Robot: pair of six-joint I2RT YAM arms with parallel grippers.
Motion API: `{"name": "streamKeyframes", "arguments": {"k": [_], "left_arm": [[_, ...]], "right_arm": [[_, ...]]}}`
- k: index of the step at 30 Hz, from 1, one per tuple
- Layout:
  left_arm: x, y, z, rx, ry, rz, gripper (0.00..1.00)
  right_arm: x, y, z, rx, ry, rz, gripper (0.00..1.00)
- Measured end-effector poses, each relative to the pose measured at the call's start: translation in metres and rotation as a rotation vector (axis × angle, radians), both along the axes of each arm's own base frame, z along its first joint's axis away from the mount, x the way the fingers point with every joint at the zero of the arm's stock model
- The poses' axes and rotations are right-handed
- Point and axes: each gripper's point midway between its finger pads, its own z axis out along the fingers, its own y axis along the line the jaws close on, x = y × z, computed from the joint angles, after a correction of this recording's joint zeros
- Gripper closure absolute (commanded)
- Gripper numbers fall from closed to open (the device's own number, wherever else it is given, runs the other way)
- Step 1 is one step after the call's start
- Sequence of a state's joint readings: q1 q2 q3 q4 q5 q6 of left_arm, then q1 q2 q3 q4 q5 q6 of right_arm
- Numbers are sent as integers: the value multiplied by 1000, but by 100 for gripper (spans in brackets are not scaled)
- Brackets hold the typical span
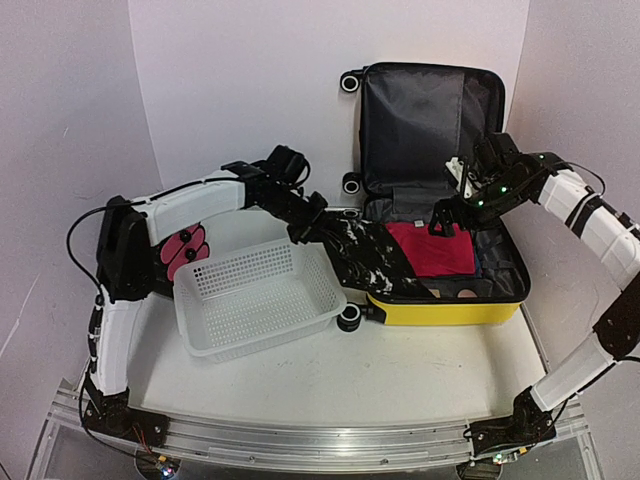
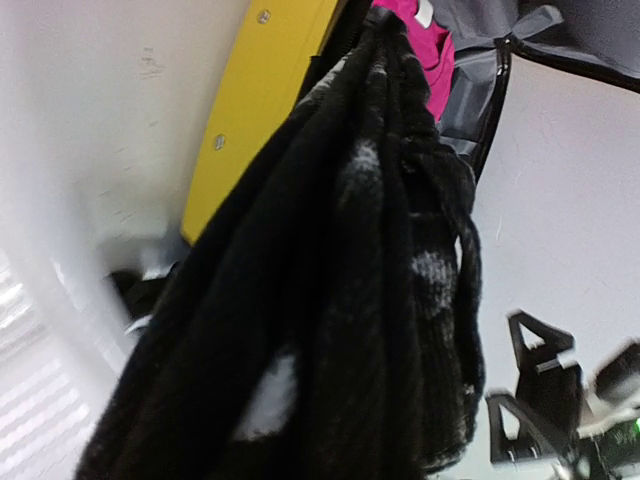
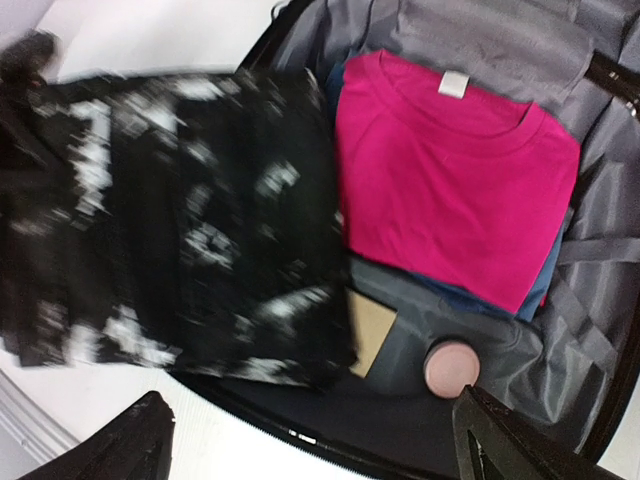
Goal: Open, take out, and arrange the luggage
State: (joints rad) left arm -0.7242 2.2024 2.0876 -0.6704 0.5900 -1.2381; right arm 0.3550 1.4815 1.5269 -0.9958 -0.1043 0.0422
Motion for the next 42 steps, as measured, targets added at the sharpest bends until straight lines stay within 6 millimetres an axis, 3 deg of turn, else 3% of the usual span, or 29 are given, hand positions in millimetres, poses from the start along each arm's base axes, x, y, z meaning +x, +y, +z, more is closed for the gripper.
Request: {"name": "streamKeyframes", "arguments": {"k": [4, 8, 11, 26, 42], "left_arm": [[-10, 35, 23, 16, -24, 5, 100], [-16, 57, 46, 21, -60, 3, 100], [-22, 74, 51, 32, -74, -5, 100], [-56, 172, 11, 154, -43, -18, 100], [-57, 211, -37, 322, -93, -68, 100]], "right_arm": [[-7, -1, -8, -8, 37, -4, 2], [-10, -1, -9, -13, 50, -4, 2], [-10, -1, -10, -16, 58, -3, 2], [-2, 2, -11, -23, 77, -2, 2], [2, 0, -7, -48, 81, 1, 2]]}}
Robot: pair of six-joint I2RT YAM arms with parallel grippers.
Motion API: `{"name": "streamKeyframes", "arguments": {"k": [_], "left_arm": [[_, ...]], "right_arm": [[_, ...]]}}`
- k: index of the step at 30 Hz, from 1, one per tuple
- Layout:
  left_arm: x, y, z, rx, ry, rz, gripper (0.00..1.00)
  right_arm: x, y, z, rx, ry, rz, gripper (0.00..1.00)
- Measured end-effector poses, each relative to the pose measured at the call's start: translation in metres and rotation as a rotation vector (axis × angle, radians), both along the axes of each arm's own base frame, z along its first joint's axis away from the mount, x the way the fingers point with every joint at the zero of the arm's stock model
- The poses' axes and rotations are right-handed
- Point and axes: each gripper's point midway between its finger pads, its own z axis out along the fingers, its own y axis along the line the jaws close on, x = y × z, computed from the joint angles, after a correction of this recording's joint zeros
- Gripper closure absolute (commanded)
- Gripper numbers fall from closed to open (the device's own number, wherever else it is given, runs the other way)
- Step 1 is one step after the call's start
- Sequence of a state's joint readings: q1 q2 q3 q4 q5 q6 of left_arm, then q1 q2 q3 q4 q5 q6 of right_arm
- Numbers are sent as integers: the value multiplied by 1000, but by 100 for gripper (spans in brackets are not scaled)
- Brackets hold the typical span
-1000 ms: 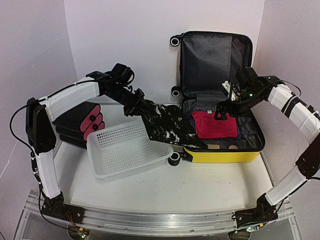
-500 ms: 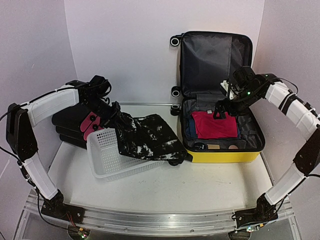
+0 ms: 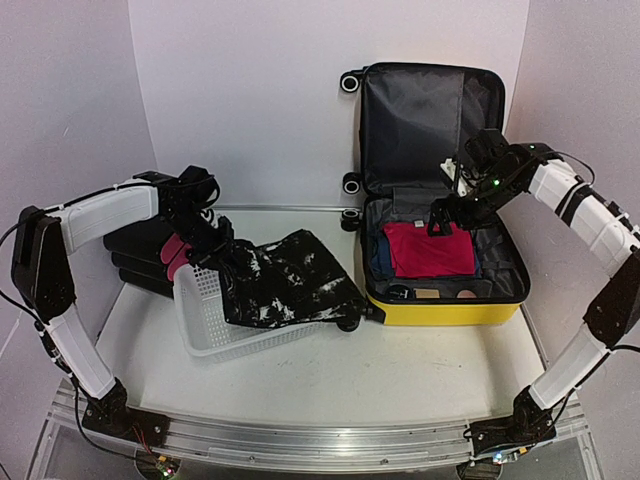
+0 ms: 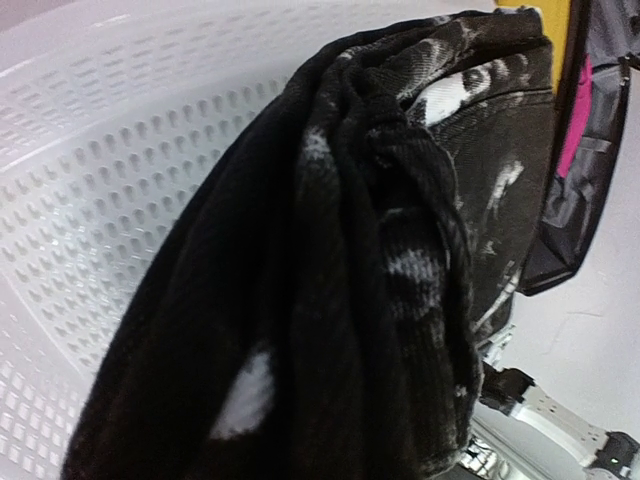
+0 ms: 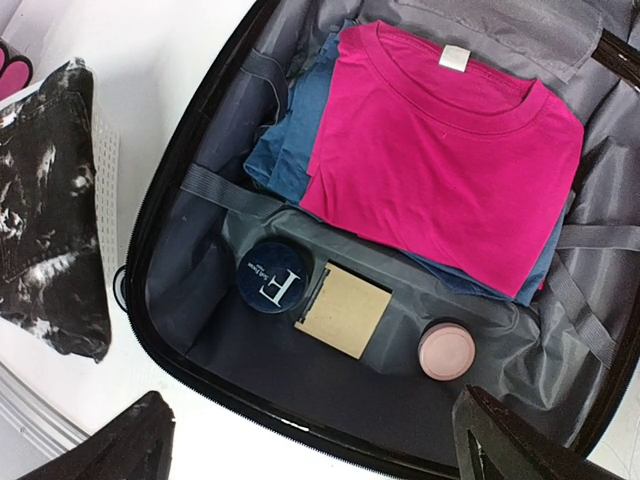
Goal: Open, take out, and arrange the luggage
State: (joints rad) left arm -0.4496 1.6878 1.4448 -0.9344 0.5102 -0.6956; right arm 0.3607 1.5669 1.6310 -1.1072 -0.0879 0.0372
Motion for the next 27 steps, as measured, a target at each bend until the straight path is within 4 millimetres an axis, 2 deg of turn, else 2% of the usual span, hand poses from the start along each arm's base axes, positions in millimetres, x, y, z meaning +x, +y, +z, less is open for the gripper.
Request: {"name": "streamKeyframes", "arguments": {"k": [7, 27], "left_arm": [[3, 15, -16, 68, -22, -4, 100], [1, 27, -45, 131, -11, -43, 100]], "right_arm": [[-1, -1, -2, -8, 13, -1, 2], [0, -2, -2, -28, 25, 11, 2]]}}
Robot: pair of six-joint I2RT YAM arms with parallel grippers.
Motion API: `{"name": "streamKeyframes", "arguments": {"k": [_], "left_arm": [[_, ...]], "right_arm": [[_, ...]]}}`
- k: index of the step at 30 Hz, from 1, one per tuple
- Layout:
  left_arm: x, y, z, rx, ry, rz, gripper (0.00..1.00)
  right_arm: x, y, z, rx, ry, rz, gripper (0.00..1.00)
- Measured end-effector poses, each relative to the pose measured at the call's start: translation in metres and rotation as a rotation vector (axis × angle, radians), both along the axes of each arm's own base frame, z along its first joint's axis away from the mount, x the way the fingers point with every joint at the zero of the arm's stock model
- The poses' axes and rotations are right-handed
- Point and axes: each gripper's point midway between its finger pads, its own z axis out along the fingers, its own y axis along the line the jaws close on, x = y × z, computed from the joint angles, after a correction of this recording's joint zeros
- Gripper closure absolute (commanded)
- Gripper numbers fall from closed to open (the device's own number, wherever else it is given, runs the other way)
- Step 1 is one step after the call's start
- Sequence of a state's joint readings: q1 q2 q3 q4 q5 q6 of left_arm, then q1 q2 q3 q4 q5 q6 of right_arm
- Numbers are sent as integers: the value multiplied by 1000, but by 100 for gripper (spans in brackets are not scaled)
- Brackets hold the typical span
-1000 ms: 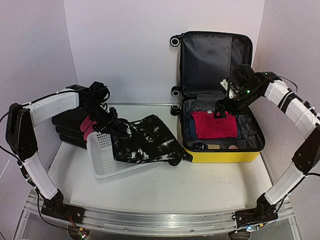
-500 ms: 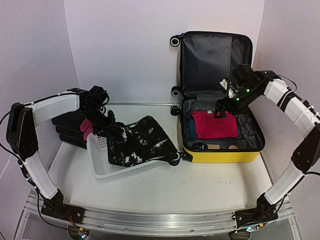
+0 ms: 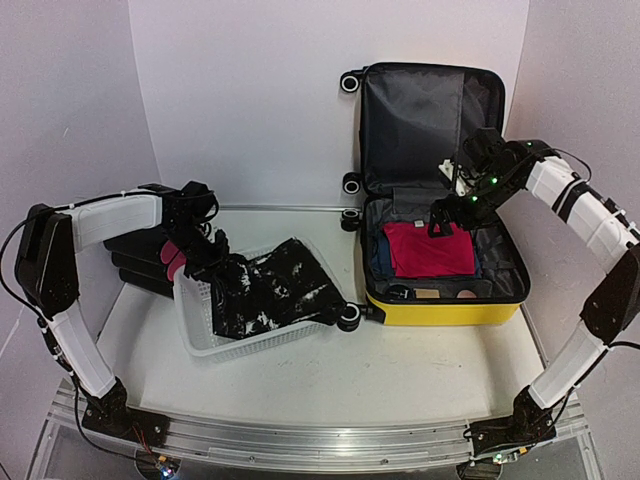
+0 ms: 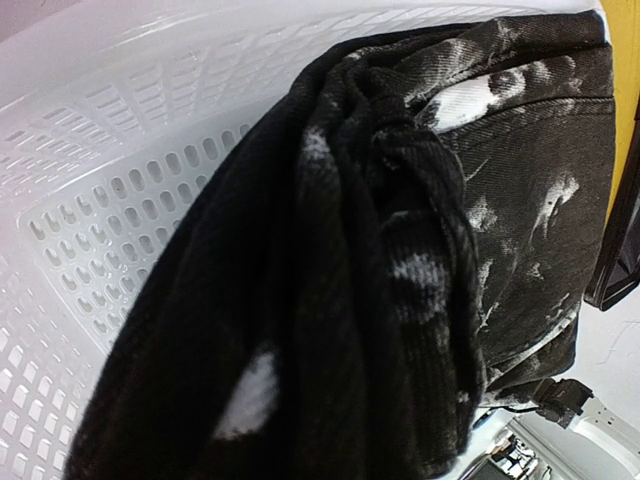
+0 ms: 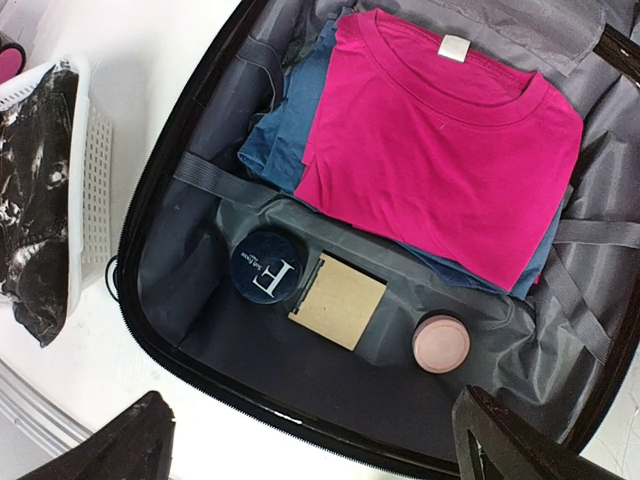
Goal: Open, take out, and arrange the luggage
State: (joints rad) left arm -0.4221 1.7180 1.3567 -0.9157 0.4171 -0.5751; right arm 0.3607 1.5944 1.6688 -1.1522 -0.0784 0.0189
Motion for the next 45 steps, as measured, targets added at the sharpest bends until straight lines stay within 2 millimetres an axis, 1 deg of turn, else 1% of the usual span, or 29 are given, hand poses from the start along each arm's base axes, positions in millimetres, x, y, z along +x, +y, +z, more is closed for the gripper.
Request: {"name": "streamKeyframes", "arguments": {"k": [7, 16, 29, 33, 35, 38, 40, 42, 45], "left_arm": [[2, 2, -8, 19, 5, -13, 100], [3, 9, -14, 54, -1, -14, 100], [7, 18, -26, 109, -4, -13, 100], [7, 19, -28, 111, 1, -12, 98], [7, 19, -28, 111, 2, -9, 95], [6, 20, -31, 116, 6, -2, 86], [5, 22, -35, 125, 12, 10, 79], [4, 25, -38, 139, 17, 24, 67], [1, 34, -39, 193, 21, 49, 61]], "right_arm": [[1, 0, -1, -2, 3, 0, 2], [2, 0, 0, -16, -2, 17, 2], [3, 0, -6, -34, 7, 36, 2], [4, -1, -4, -37, 2, 37, 2], [4, -1, -4, -36, 1, 38, 2], [4, -1, -4, -36, 1, 38, 2], [4, -1, -4, -36, 1, 38, 2], [4, -1, -4, -36, 1, 38, 2], [4, -1, -4, -36, 1, 38, 2]]}}
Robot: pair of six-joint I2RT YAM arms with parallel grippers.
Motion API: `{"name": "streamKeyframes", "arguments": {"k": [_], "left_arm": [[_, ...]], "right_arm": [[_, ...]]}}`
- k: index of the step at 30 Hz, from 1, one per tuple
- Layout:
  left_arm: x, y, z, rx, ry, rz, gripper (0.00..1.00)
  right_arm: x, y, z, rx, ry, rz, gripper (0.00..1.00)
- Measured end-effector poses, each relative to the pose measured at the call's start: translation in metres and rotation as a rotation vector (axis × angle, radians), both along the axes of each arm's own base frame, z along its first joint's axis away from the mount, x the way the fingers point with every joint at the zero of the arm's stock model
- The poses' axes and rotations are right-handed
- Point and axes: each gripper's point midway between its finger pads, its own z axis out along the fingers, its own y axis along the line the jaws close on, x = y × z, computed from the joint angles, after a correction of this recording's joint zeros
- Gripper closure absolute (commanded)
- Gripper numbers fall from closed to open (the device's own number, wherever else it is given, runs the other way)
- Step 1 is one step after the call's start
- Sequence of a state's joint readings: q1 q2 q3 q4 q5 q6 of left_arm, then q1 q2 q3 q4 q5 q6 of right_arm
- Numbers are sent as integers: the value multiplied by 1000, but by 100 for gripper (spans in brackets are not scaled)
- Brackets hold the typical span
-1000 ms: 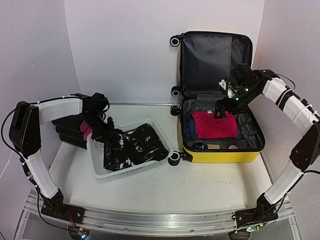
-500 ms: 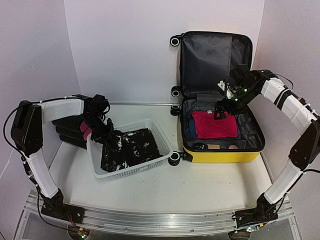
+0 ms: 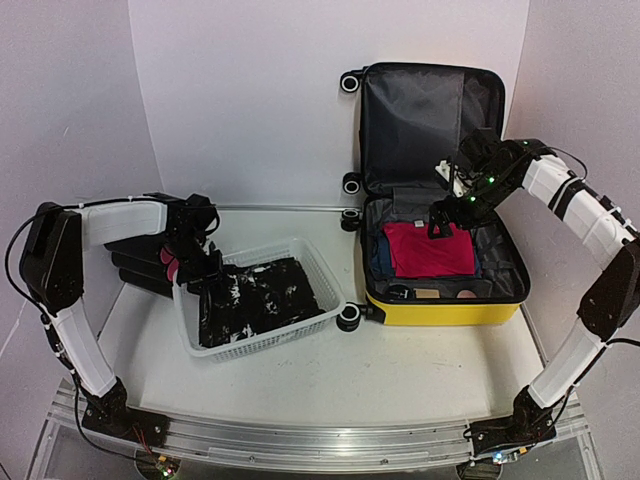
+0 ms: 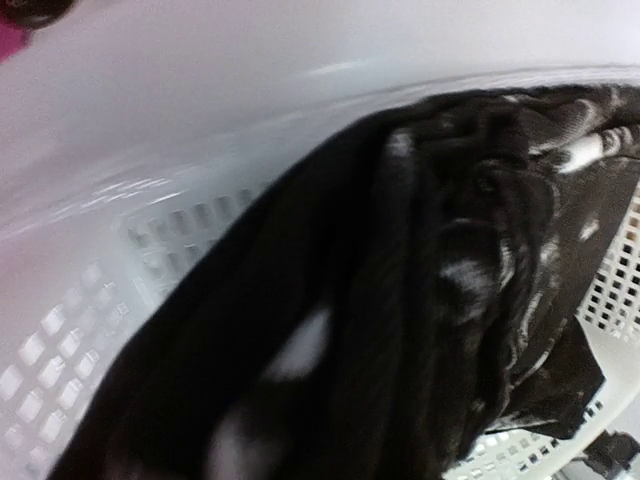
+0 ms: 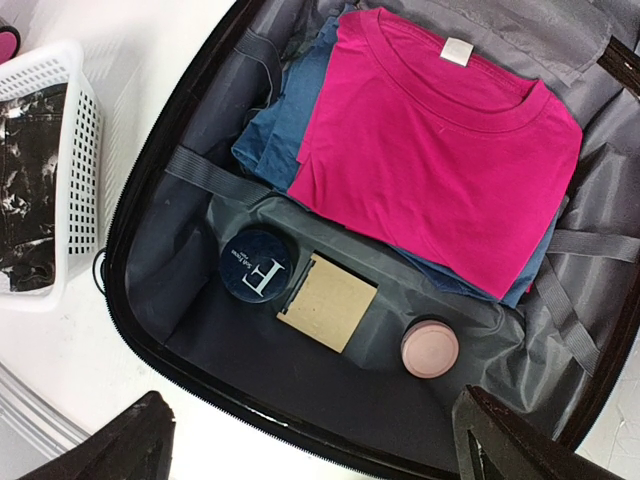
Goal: Open, take out, and arrange the luggage
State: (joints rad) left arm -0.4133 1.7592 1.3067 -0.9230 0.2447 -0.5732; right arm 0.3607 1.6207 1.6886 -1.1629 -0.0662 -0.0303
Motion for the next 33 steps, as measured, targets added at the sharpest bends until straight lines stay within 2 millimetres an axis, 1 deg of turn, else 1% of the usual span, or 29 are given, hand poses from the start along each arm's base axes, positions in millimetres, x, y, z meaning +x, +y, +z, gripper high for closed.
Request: {"name": "streamKeyframes", "arguments": {"k": [3, 6, 8, 10, 11, 13, 15, 18, 20, 21, 23, 25, 27, 31, 33], "left_arm": [[-5, 11, 6, 69, -16, 12, 51], [-12, 23, 17, 153, -34, 18, 46], [-14, 30, 32, 209, -66, 21, 44], [-12, 33, 50, 244, -114, 21, 43], [-10, 32, 61, 257, -145, 21, 42], [-8, 29, 76, 277, -188, 23, 42], [-5, 23, 90, 294, -232, 18, 47], [-1, 13, 103, 286, -275, 10, 52], [6, 6, 109, 278, -289, -2, 53], [10, 3, 109, 278, -289, -6, 52], [20, -2, 102, 279, -275, -5, 53], [24, -1, 86, 294, -236, -2, 55], [28, 6, 62, 316, -185, 8, 56], [18, 25, 10, 377, -59, 15, 51], [13, 29, -10, 393, -19, 2, 47]], "right_arm": [[0, 0, 0, 0, 0, 0, 2], [0, 0, 0, 0, 0, 0, 2], [0, 0, 0, 0, 0, 0, 2], [0, 0, 0, 0, 0, 0, 2], [0, 0, 0, 0, 0, 0, 2], [0, 0, 0, 0, 0, 0, 2], [0, 0, 0, 0, 0, -1, 2], [0, 0, 0, 1, 0, -1, 2], [0, 0, 0, 2, 1, -2, 2], [0, 0, 0, 2, 1, -3, 2], [0, 0, 0, 3, 1, -4, 2], [0, 0, 0, 3, 2, -7, 2], [0, 0, 0, 3, 2, -8, 2], [0, -1, 0, 1, 1, -11, 2], [0, -1, 0, 1, 1, -12, 2]]}}
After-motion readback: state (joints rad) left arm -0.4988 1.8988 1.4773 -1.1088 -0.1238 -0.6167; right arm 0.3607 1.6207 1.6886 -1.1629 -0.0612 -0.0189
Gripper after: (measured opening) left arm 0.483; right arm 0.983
